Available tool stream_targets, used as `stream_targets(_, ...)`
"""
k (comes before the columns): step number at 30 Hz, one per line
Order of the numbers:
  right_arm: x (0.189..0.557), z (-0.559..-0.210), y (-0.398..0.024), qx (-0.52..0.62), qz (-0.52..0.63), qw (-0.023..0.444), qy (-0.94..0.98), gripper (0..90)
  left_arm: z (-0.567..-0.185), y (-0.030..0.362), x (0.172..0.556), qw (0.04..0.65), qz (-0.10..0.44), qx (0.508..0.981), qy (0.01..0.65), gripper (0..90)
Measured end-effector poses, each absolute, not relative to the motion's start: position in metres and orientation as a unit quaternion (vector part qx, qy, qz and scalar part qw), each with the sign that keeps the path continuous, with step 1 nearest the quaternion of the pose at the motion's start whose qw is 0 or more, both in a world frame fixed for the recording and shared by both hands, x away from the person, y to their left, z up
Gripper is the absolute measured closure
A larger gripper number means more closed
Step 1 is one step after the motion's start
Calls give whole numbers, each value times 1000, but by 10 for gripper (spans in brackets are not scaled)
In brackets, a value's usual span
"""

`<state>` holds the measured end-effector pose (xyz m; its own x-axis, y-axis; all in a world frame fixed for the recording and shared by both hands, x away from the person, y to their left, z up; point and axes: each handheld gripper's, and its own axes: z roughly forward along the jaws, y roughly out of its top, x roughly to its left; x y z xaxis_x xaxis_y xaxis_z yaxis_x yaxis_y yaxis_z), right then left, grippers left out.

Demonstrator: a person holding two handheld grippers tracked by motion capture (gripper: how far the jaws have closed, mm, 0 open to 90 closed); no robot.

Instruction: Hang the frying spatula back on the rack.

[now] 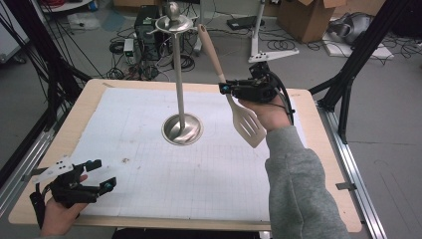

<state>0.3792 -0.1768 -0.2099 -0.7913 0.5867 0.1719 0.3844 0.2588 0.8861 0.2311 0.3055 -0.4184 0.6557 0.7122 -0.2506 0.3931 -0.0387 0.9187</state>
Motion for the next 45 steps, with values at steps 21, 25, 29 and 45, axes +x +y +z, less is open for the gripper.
stream_targets(21,383,-215,-166,303,519,90,795,778,-419,306,231,570,139,708,393,25)
stream_targets(25,384,-217,-162,302,515,88,798,778,-419,306,231,570,142,708,392,25)
stream_targets(29,385,-219,-158,301,512,88,800,778,-420,307,231,570,141,707,394,25)
stream_targets(45,390,-223,-151,301,505,84,805,778,-419,310,229,573,143,703,396,25)
